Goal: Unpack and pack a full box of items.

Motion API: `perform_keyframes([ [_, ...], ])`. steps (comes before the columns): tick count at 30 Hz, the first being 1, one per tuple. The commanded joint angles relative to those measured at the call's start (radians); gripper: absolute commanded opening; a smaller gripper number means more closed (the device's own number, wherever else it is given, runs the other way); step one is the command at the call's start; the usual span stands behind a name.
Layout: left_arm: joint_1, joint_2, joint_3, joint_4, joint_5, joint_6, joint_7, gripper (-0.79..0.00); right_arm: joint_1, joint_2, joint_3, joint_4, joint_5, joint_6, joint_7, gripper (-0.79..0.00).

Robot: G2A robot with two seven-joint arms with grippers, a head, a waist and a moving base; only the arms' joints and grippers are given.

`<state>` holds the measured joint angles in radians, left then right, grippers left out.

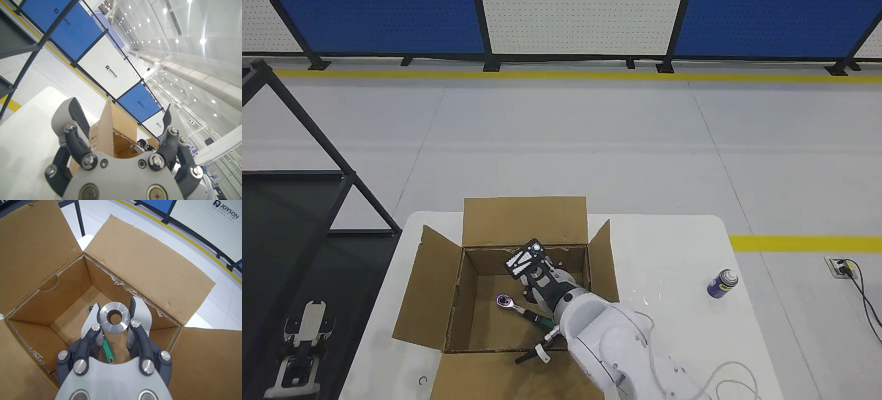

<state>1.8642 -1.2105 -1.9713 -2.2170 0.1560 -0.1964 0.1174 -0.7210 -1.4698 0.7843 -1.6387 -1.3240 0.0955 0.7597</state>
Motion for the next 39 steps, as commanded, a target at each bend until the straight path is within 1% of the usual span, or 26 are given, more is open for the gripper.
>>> perform_keyframes([
  [1, 0.0, 0.0, 0.0, 0.0, 0.0, 0.0, 0.0, 0.0, 0.0, 0.0, 0.0, 0.0, 0.0, 0.0, 0.0, -0.785],
  [8, 0.0, 0.0, 0.0, 0.0, 0.0, 0.0, 0.0, 0.0, -0.003, 0.0, 0.0, 0.005, -0.001, -0.002, -0.002, -0.785],
  [10, 0.0, 0.0, 0.0, 0.0, 0.0, 0.0, 0.0, 0.0, -0.005, -0.005, -0.005, 0.052, -0.002, 0.003, -0.02, -0.785],
  [13, 0.0, 0.0, 0.0, 0.0, 0.0, 0.0, 0.0, 0.0, 0.028, -0.024, -0.016, 0.145, 0.078, -0.02, -0.047, -0.785],
  [18, 0.0, 0.0, 0.0, 0.0, 0.0, 0.0, 0.0, 0.0, 0.118, -0.071, -0.069, 0.344, 0.181, -0.037, -0.062, -0.785],
  [26, 0.0, 0.0, 0.0, 0.0, 0.0, 0.0, 0.0, 0.0, 0.227, -0.152, -0.148, 0.594, 0.257, 0.01, -0.1, -0.785],
  [33, 0.0, 0.0, 0.0, 0.0, 0.0, 0.0, 0.0, 0.0, 0.287, -0.215, -0.195, 0.737, 0.267, 0.087, -0.104, -0.785],
  [39, 0.0, 0.0, 0.0, 0.0, 0.0, 0.0, 0.0, 0.0, 0.33, -0.266, -0.221, 0.847, 0.285, 0.109, -0.09, -0.785],
])
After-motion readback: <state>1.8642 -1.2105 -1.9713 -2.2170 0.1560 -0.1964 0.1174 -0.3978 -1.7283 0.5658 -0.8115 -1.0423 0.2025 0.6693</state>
